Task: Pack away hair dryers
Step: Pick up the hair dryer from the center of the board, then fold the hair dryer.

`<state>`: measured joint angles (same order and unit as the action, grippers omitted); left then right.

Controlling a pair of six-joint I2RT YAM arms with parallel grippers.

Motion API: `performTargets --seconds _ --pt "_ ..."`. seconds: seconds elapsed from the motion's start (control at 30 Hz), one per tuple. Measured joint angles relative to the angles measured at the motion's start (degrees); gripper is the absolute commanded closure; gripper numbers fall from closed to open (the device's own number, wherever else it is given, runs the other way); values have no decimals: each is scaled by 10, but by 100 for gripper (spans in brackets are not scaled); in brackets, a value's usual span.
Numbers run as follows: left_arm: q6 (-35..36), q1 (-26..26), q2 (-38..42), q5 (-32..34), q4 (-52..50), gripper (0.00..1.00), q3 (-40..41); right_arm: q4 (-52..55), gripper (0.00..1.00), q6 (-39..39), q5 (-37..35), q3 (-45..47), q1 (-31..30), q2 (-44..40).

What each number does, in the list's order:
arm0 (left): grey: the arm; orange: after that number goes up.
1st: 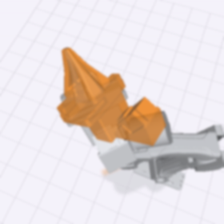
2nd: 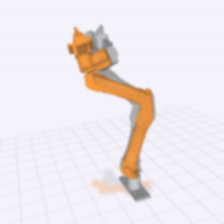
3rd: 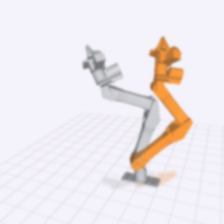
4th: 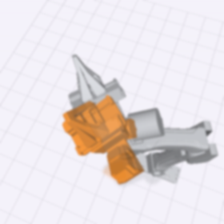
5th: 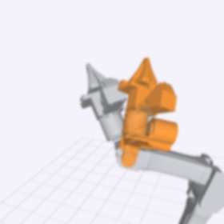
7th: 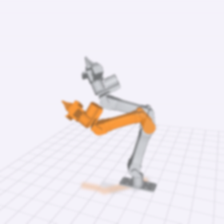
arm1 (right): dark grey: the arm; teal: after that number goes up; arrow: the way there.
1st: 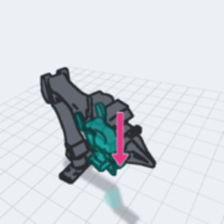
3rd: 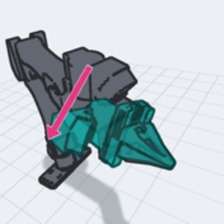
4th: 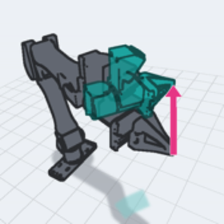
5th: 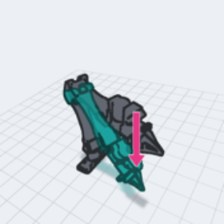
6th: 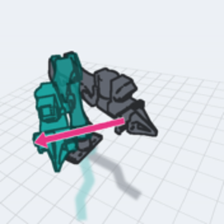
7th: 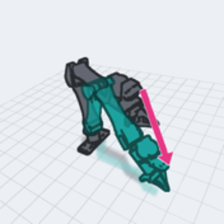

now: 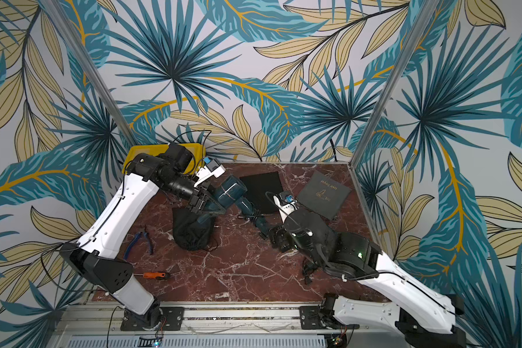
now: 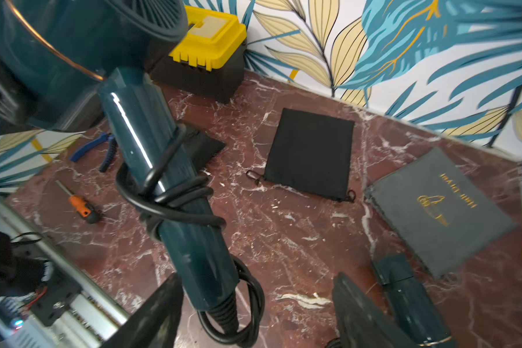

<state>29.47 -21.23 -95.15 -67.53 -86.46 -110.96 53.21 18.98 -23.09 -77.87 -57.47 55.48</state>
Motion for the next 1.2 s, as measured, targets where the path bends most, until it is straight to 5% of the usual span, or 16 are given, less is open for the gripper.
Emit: performTargets --seconds 0.3,0.53,0.73,0.9,1.2 --pt "-5 0 0 -33 0 100 0 -32 32 10 199 -1 59 25" --pt "-5 -1 4 -43 -2 100 0 -37 50 9 245 -1 77 30" --pt "-11 0 12 -57 -7 100 0 -33 71 -25 301 -8 82 32" --pt "-9 2 13 -57 -13 100 0 -28 98 -32 327 -13 89 42" --pt "-9 10 13 -61 -15 100 0 -73 100 -21 342 9 91 43"
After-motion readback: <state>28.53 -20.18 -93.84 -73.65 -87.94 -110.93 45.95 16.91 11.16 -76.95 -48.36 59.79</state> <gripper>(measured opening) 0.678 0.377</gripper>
